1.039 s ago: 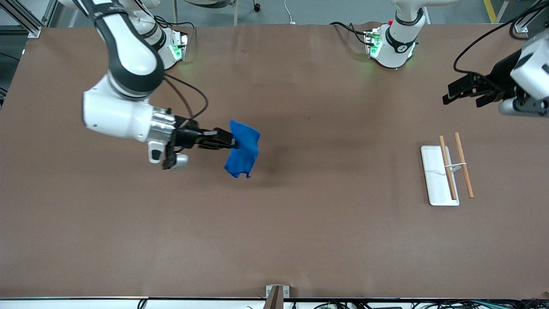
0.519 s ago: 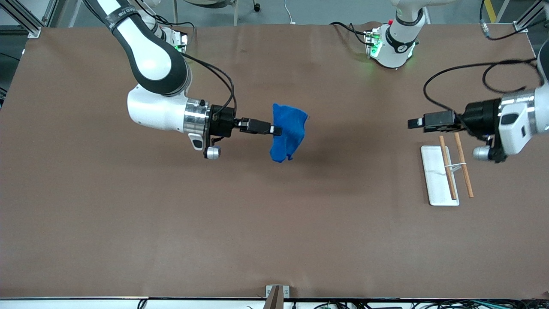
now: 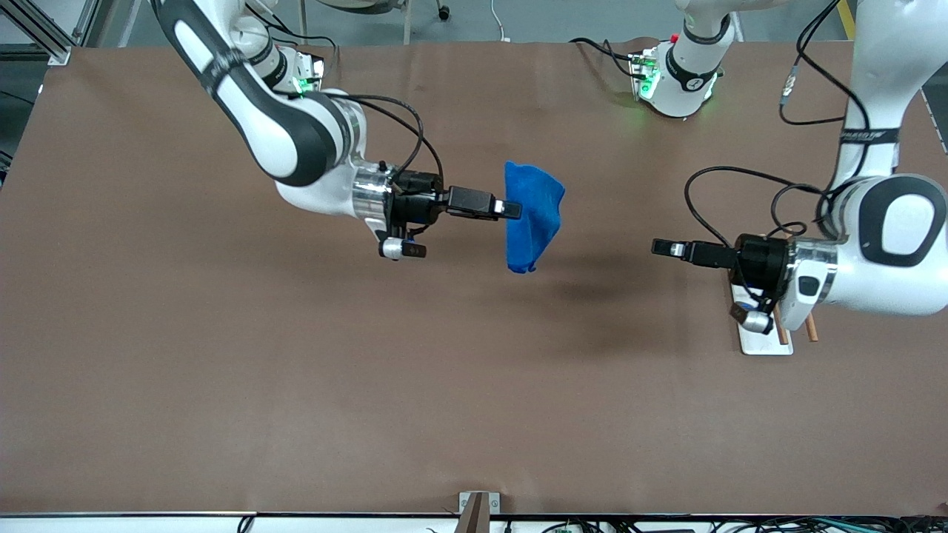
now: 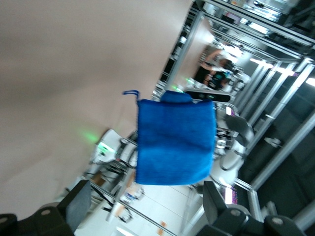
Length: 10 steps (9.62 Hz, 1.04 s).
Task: Right arm passes towel to left arm to hang
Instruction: 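Carry the towel toward the left gripper while the left gripper reaches it, then close the left gripper on the towel's free end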
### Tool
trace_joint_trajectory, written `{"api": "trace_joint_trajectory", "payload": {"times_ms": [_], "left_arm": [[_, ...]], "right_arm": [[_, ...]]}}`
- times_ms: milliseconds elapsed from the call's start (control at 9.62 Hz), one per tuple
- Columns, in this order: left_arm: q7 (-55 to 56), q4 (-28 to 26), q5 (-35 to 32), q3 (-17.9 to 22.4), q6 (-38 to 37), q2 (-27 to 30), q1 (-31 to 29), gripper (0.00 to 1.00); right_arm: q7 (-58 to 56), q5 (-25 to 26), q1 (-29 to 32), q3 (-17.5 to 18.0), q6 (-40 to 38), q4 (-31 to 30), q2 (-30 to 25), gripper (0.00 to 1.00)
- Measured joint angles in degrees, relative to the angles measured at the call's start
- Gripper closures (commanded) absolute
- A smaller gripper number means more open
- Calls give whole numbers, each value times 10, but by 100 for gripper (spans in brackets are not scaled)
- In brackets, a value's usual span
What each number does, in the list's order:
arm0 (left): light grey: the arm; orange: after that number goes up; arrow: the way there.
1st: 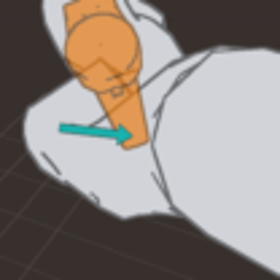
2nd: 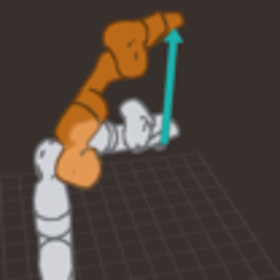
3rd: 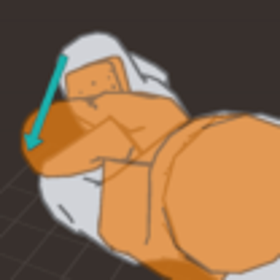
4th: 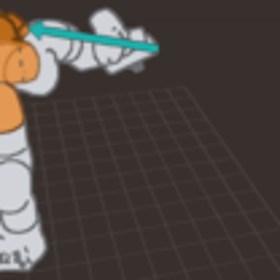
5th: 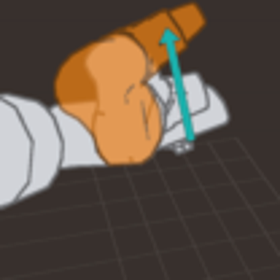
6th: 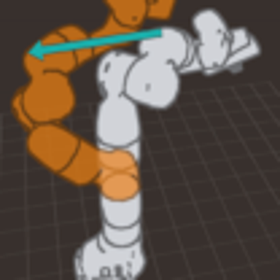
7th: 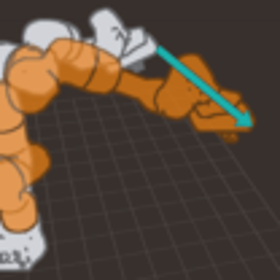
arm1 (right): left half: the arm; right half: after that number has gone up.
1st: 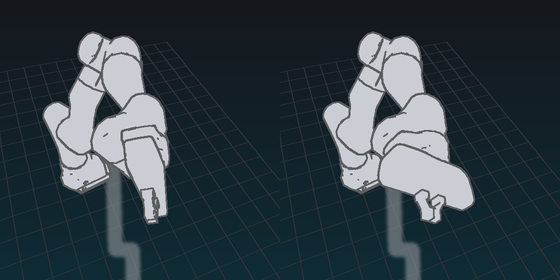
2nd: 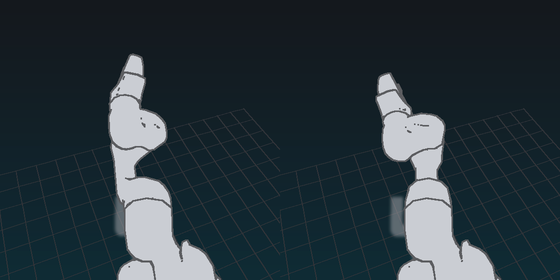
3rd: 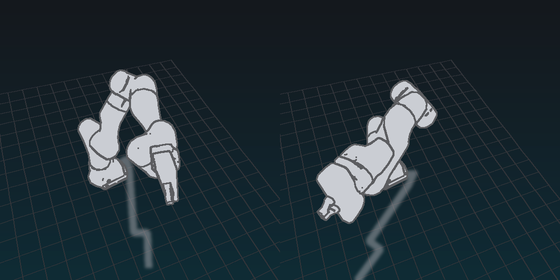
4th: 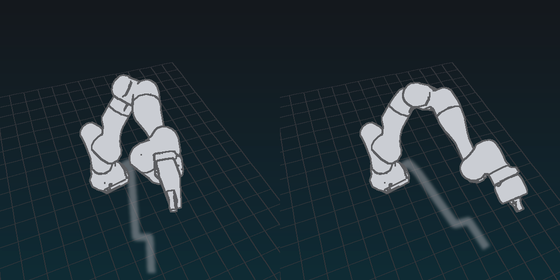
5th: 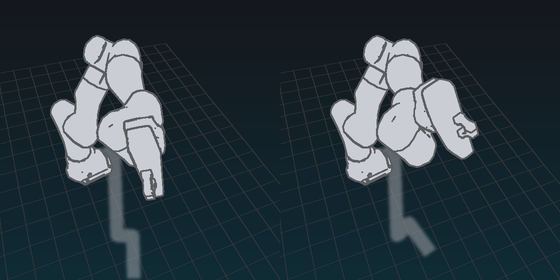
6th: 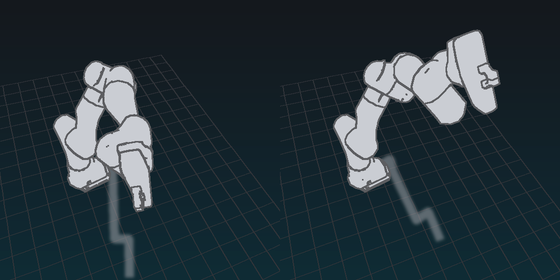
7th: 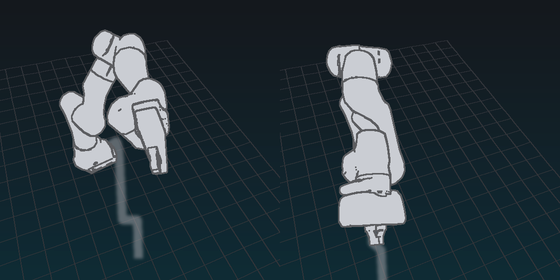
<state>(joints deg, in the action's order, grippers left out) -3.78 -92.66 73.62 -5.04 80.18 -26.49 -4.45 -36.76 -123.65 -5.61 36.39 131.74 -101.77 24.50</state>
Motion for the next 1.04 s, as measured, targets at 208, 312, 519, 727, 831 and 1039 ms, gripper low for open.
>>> {"api": "trace_joint_trajectory", "payload": {"times_ms": [208, 312, 519, 727, 831, 1039], "left_arm": [[-18, -25, 87, -13, -44, -26, 1, 1], [-46, -33, 106, -25, -54, -48, 2, 2], [-99, -41, 133, -59, -58, -95, 3, 4], [-155, -51, 154, -86, -60, -133, 6, 8], [-166, -51, 157, -95, -61, -142, 7, 10], [-186, -51, 165, -109, -63, -143, 9, 23]], "right_arm": [[-55, -36, -1, 2, -28, 1, 29, 100], [-58, -44, -1, 4, -30, 2, 32, 100], [-59, -51, -4, 7, -30, 7, 32, 100], [-60, -54, -4, 8, -30, 7, 32, 100], [-61, -54, -4, 8, -30, 8, 32, 100], [-62, -54, -4, 8, -30, 8, 32, 100]]}}
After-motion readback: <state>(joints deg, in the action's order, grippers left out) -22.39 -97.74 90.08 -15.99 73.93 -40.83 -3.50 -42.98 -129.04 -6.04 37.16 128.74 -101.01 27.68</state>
